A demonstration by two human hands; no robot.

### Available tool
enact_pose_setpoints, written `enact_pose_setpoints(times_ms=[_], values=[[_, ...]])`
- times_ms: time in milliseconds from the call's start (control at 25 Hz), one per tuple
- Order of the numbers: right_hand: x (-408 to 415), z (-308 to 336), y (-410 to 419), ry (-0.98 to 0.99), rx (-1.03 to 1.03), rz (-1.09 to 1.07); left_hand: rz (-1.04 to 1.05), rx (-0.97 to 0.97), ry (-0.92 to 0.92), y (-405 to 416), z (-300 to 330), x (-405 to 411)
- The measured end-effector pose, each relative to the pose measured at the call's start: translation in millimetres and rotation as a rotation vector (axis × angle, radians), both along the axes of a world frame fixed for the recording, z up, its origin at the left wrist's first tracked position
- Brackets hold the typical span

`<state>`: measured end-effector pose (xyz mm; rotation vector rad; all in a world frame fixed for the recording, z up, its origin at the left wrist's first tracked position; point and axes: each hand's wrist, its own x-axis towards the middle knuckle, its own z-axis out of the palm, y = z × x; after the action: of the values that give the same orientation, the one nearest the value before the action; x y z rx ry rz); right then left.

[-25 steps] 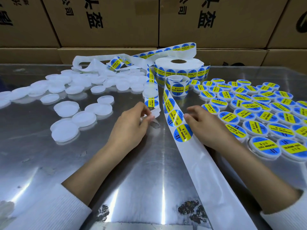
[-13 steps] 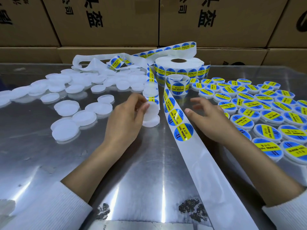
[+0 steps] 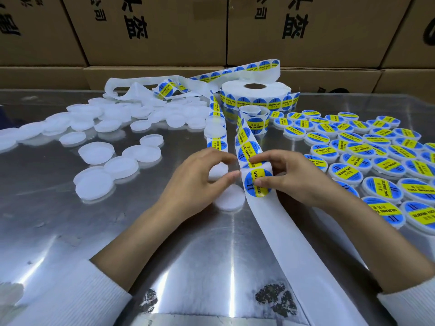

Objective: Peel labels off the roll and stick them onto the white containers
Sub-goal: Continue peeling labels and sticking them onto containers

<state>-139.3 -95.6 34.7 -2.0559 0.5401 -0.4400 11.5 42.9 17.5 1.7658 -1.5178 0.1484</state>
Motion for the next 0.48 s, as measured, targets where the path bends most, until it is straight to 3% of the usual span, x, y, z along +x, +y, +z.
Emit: enact_pose_setpoints(times_ms=[240,480], values=[[1,-3,3,-0.023,-0.219,0.012,-0.118,-0.109,-0.059,-2,1,-8],[-1,-4,3,-0.005,-0.153,0.050,-0.164,-0.150,-0.031,-2,5,-12]])
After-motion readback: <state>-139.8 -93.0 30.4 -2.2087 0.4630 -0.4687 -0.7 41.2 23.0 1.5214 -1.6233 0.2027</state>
